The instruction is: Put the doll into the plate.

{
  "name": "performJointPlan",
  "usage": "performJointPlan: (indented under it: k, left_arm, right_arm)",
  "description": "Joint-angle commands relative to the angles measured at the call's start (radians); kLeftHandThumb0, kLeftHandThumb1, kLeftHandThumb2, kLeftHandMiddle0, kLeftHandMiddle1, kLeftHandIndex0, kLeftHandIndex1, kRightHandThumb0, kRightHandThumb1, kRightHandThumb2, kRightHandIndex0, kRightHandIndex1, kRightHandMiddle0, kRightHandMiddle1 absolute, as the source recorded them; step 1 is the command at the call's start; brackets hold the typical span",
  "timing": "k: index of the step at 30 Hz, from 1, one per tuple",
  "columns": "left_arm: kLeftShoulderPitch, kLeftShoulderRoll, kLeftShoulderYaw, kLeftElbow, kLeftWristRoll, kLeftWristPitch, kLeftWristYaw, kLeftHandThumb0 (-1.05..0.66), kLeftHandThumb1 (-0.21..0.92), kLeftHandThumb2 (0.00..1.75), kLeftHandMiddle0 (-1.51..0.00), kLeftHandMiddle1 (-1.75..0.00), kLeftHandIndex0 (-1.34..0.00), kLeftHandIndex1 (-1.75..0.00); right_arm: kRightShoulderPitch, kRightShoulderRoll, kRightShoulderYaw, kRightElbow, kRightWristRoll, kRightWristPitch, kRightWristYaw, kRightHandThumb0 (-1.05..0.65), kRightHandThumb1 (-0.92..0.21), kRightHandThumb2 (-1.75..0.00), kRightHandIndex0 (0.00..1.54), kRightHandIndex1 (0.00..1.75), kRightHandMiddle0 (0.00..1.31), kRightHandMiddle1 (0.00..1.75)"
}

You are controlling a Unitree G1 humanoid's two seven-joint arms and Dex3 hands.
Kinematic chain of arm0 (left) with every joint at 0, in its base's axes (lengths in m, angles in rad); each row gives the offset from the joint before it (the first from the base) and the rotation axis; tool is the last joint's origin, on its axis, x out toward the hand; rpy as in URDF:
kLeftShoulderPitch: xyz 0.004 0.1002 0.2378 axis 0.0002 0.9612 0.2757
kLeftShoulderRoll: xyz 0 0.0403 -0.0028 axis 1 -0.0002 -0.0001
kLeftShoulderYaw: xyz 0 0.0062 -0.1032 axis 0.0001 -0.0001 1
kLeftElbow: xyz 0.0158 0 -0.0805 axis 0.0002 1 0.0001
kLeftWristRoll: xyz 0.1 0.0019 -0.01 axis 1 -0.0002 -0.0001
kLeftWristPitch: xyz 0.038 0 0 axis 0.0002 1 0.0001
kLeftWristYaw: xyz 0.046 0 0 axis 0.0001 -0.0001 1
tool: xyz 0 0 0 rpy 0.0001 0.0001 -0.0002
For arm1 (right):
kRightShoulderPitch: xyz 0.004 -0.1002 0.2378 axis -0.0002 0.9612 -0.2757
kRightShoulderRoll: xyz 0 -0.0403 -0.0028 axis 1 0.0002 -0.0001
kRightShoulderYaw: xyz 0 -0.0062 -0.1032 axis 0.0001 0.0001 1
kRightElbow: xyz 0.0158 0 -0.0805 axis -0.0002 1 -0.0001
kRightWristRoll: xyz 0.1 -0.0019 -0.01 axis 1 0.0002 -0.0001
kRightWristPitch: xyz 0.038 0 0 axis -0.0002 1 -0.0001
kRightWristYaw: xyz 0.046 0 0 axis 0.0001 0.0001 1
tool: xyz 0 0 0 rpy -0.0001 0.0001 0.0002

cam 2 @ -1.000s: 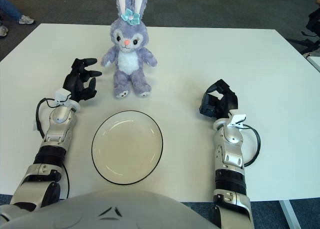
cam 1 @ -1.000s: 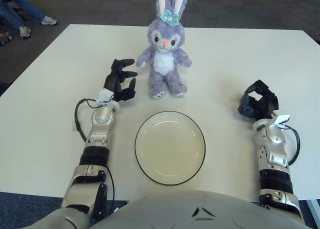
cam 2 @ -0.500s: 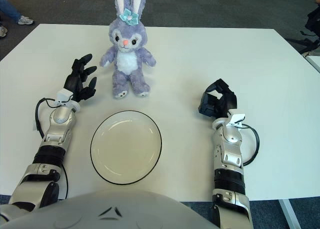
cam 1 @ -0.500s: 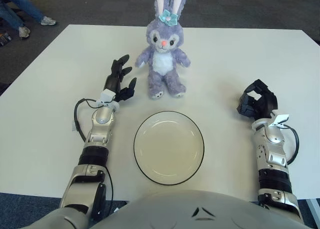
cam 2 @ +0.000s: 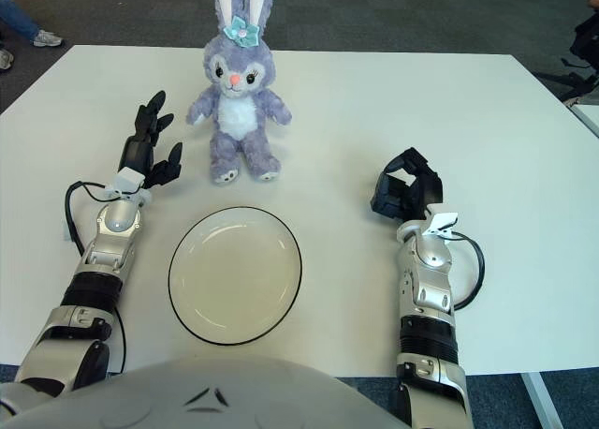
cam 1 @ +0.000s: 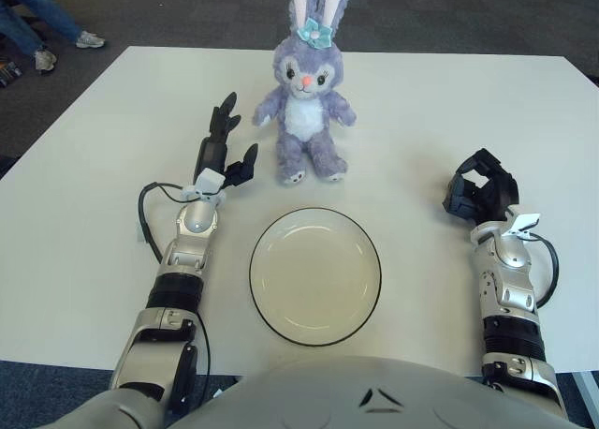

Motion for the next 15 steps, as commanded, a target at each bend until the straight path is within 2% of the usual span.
performJointPlan:
  k: [1,7,8,10,13,15]
  left_arm:
    - [0.073,0.014,-0.003,0.040,0.041,-0.017,0.044,-0.85,0.92,0.72,-0.01,-0.52,0.00,-0.12]
    - [0.070,0.019,-0.005,0.022,0.058,-0.008,0.069,-0.82,0.90,0.58,-0.01,-0.46,0.00,-0.12]
    - [0.068,0.020,-0.005,0.019,0.059,-0.005,0.072,-0.79,0.85,0.59,-0.01,-0.49,0.00,-0.12]
    - [0.067,0.024,-0.004,-0.004,0.054,0.011,0.064,-0.71,0.67,0.70,0.00,-0.60,0.00,-0.15]
    - [0.062,0.027,-0.005,-0.021,0.048,0.025,0.053,-0.64,0.51,0.83,0.00,-0.68,0.00,-0.17]
    - [0.055,0.029,-0.006,-0.032,0.044,0.034,0.045,-0.62,0.44,0.89,0.00,-0.71,0.00,-0.17]
  right_arm:
    - [0.038,0.021,0.004,0.035,0.000,0.010,-0.008,-0.51,-0.25,-1.39,1.22,1.75,0.67,1.75]
    - [0.036,0.019,0.005,0.039,0.000,0.008,-0.009,-0.51,-0.25,-1.39,1.22,1.75,0.67,1.75]
    - [0.035,0.018,0.005,0.041,0.000,0.008,-0.008,-0.51,-0.25,-1.39,1.22,1.75,0.67,1.75]
    - [0.033,0.017,0.005,0.044,0.001,0.007,-0.007,-0.51,-0.25,-1.39,1.22,1.75,0.67,1.75]
    - [0.030,0.017,0.005,0.049,0.001,0.006,-0.008,-0.51,-0.25,-1.39,1.22,1.75,0.67,1.75]
    - [0.029,0.017,0.005,0.051,0.001,0.006,-0.008,-0.51,-0.25,-1.39,1.22,1.75,0.67,1.75]
